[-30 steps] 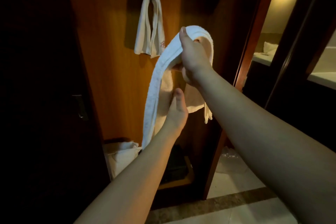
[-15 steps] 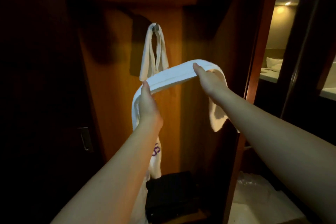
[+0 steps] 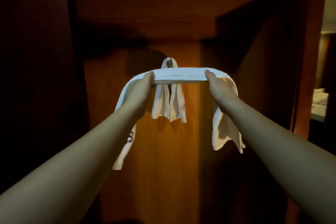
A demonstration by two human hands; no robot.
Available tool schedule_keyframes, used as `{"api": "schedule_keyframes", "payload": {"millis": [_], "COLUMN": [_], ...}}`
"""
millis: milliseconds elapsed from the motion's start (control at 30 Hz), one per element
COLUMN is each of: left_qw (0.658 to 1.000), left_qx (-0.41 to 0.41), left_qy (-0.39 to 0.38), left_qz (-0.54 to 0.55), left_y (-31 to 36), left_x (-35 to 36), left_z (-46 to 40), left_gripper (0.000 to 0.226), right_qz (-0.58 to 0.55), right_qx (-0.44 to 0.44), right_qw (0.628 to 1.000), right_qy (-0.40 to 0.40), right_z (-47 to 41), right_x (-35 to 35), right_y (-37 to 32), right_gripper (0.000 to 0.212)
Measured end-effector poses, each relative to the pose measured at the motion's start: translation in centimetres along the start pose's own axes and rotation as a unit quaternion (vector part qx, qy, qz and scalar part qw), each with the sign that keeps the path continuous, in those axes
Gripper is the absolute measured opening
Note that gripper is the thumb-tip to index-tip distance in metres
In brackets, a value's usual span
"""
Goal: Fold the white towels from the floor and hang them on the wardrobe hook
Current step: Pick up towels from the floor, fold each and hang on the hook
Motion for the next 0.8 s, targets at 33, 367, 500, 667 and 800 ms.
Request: {"api": "schedule_keyframes", "payload": {"millis": [33, 367, 500, 667, 800], "left_qw": [1.000, 0.997, 0.997, 0.995, 0.993], "left_qx": [-0.001, 0.046, 0.037, -0.006, -0.025], "left_qy": [-0.003, -0.050, -0.059, -0.096, -0.114], "left_qz": [0.010, 0.034, 0.013, 0.023, 0.020], "left_y": [0.5, 6.3, 4.9, 1.5, -1.6], "left_x": [0.3, 3.2, 4.0, 5.3, 5.5], "left_z": [-1.7, -17.2, -21.9, -24.6, -26.0], "left_gripper": [0.018, 0.058, 0.080, 0.078, 0.074], "right_qz": [-0.012, -0.079, -0.072, -0.051, -0.026], "right_qx": [-0.004, -0.047, -0.029, -0.001, 0.016], "right_qw": [1.000, 0.996, 0.997, 0.997, 0.998], "right_qy": [0.001, -0.018, -0.029, -0.058, -0.058], "right_z": [-1.7, -17.6, -21.2, -23.8, -24.6], "right_x": [0.4, 4.6, 6.5, 8.6, 9.9], "right_y": [0.0, -2.2, -0.8, 2.5, 5.5], "right_gripper": [0.058, 0.080, 0.083, 0.085, 0.084]}}
Point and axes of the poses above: each hand's wrist, its own z-axis away from the middle knuckle, its own x-axis out of the palm, y = z × x, the point moved 5 cm from there along -z, towards the middle knuckle, and after that the axes turned 7 degrees about -x, right-handed, at the moved point
